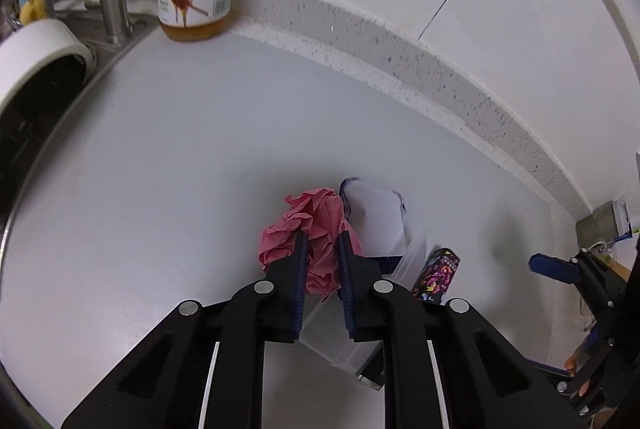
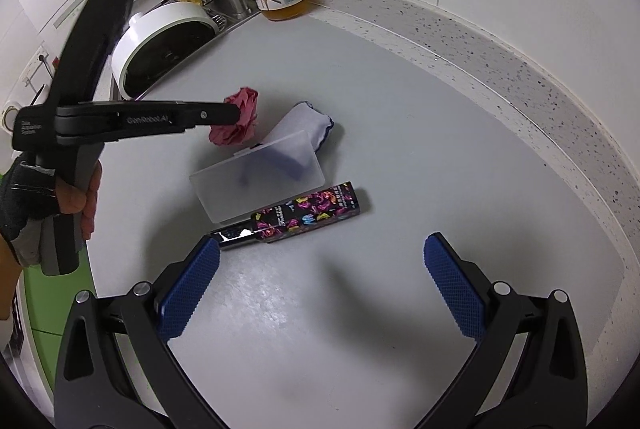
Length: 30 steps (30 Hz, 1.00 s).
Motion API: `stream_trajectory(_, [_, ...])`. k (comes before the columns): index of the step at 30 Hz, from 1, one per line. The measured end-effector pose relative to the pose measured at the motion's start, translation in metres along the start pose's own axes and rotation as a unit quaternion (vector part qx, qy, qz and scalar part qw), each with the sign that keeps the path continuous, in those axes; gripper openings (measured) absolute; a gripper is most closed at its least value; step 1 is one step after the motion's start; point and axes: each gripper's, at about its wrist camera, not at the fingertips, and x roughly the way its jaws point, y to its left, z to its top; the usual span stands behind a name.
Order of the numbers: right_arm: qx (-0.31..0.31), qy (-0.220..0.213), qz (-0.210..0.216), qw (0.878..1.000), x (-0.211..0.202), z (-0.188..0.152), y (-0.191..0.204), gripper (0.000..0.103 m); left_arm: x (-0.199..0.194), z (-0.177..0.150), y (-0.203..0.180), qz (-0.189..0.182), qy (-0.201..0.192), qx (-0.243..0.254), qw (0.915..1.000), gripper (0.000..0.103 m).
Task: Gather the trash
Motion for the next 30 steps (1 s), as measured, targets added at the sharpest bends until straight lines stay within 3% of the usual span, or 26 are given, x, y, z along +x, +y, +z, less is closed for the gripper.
stream_trajectory(14, [-0.061,0.004,0.014,0.998,0.036,0.032,0.025,0.100,-0.077,-0.021,0.019,0.021,-0.049,-0.024,0.9983,0.015])
stream_trajectory(23, [-0.098,0.038,0.061,0.993,0.081,0.051,0.020,0.100,-0.081,-0.035,0.036,0.030,-0.050,-0.048,0.9971,0.015])
stream_trajectory(30, [-0.107,0.046,0.108,0.987,0.084,0.045,0.022,0.100,-0.082,-0.035,0.034,0.033,-0.051,-0.053,0.9967,0.015])
